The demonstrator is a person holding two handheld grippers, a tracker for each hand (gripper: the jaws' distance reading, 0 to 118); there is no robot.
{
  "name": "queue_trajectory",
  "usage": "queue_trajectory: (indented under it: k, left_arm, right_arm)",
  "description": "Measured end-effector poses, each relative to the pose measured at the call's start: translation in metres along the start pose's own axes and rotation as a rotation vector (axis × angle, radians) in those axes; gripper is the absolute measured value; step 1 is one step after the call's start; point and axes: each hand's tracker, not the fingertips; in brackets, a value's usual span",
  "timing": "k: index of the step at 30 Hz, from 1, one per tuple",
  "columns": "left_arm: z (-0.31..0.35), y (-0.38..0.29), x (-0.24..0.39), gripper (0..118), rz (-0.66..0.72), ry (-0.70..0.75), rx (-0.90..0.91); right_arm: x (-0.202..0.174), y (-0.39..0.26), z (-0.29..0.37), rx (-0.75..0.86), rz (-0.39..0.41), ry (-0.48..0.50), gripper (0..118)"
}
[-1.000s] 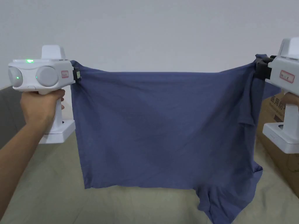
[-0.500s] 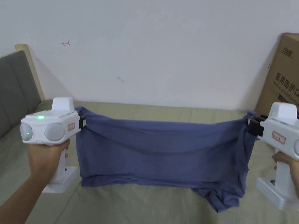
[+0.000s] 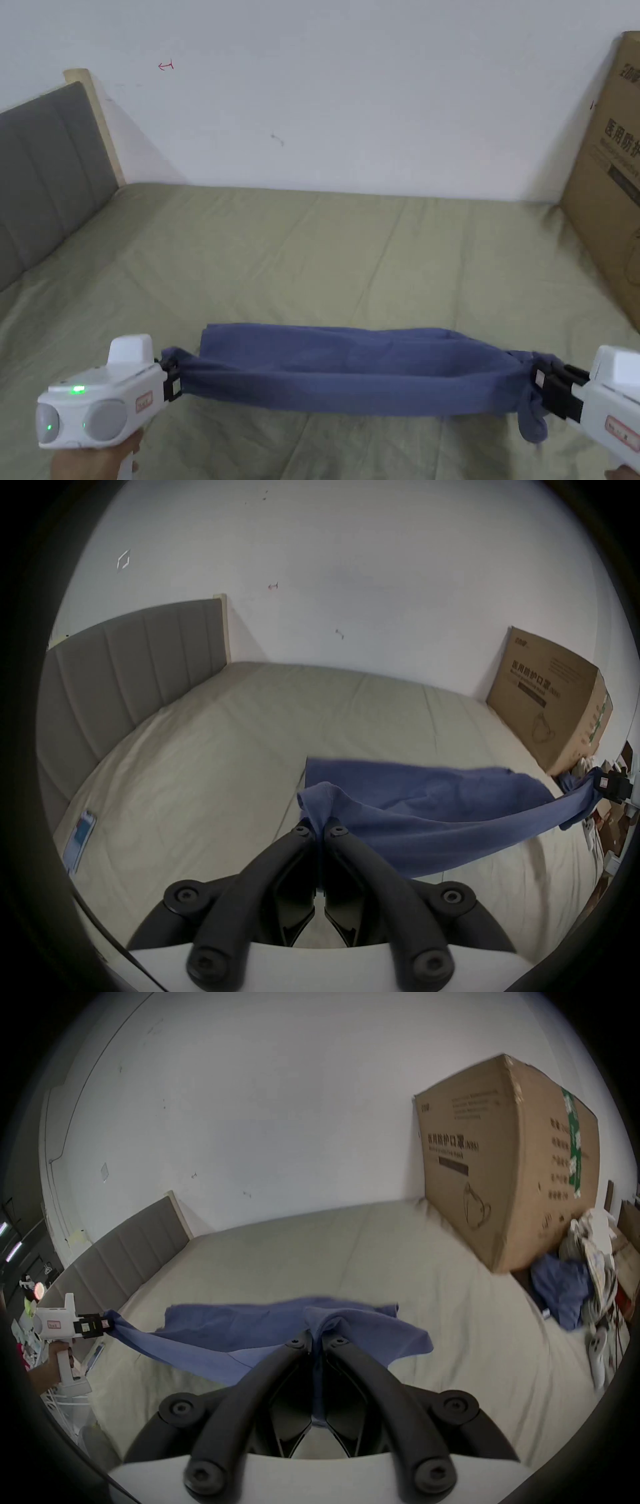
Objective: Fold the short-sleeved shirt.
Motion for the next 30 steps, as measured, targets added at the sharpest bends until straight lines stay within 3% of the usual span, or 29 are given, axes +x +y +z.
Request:
queue_trajectory:
  k: [3,13,19,23,30]
  left_arm:
    - [0.022,-0.031,-0.008,0,0.006,-0.003,-0.022]
    - [0.092,-0.112,-0.030,0,0.018,-0.003,-0.082]
    - [0.112,-0.147,-0.035,0,-0.003,0.012,-0.113]
    - [0.115,-0.166,-0.037,0,-0.023,0.035,-0.140]
    - [0.088,-0.198,-0.033,1,-0.047,0.063,-0.262]
  right_arm:
    - [-0.002,-0.034,0.029,-0.033,-0.040,0.007,2]
    - [-0.008,-0.124,0.116,-0.092,-0.065,-0.002,2]
    - [-0.013,-0.158,0.141,-0.125,-0.058,-0.010,2]
    - [-0.009,-0.176,0.143,-0.161,-0.104,-0.022,2]
    - [-0.009,-0.204,0.098,-0.387,-0.155,-0.195,2]
